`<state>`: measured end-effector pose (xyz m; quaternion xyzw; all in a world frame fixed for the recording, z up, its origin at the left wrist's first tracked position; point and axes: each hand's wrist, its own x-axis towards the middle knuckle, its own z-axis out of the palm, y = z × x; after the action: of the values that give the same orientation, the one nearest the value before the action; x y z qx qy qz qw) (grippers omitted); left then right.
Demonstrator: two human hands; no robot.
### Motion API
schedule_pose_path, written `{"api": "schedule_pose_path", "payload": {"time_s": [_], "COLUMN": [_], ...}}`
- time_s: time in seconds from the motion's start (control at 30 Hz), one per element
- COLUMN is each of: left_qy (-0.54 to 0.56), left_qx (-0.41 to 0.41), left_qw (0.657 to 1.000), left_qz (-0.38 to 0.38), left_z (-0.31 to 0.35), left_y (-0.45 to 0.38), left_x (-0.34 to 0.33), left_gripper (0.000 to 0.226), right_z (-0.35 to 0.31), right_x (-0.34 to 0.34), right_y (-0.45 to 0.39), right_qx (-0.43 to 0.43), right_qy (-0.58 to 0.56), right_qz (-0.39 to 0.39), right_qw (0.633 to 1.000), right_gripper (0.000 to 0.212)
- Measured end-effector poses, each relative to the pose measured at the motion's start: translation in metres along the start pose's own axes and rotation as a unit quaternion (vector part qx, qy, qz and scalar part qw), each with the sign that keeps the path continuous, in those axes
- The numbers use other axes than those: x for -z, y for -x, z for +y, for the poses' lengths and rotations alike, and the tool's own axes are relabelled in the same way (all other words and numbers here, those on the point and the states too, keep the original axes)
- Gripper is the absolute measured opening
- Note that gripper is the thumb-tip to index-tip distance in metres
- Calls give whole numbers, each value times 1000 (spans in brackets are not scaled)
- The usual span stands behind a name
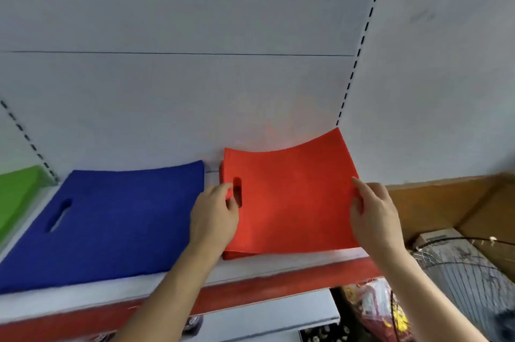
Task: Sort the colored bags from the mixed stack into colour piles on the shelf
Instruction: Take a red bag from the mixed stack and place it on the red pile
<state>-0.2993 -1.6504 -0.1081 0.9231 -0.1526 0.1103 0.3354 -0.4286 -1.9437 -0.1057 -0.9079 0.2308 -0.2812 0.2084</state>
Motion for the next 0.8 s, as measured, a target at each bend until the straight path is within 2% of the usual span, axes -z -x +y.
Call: {"api": "schedule_pose_path", "payload": {"time_s": [0.2,0.33,0.53,0.7,0.8], "left_qy": [-114,-161,-222,-211,-199], "left_qx": [61,55,56,68,72], "left_qw": [991,985,970,969,975], "left_qz": [-23,-35,-87,-104,-70], "left_z": [9,15,17,18,22], "left_y": [9,14,12,6,9], "left_x": [-16,-21,-23,-20,-13], "left_gripper": [39,50,59,59,58], "right_z": [26,33,27,24,23], "right_x": [-27,-30,-30,-27,-27], "right_y": [-26,-29,-27,-30,-31], "right_qx": [18,12,8,9,22], "right_qy": [55,57,88,101,125], "right_qz": [-102,-124,-193,-220,-194], "right_qw": [993,991,977,970,973], "right_gripper": [51,43,53,56,62]}}
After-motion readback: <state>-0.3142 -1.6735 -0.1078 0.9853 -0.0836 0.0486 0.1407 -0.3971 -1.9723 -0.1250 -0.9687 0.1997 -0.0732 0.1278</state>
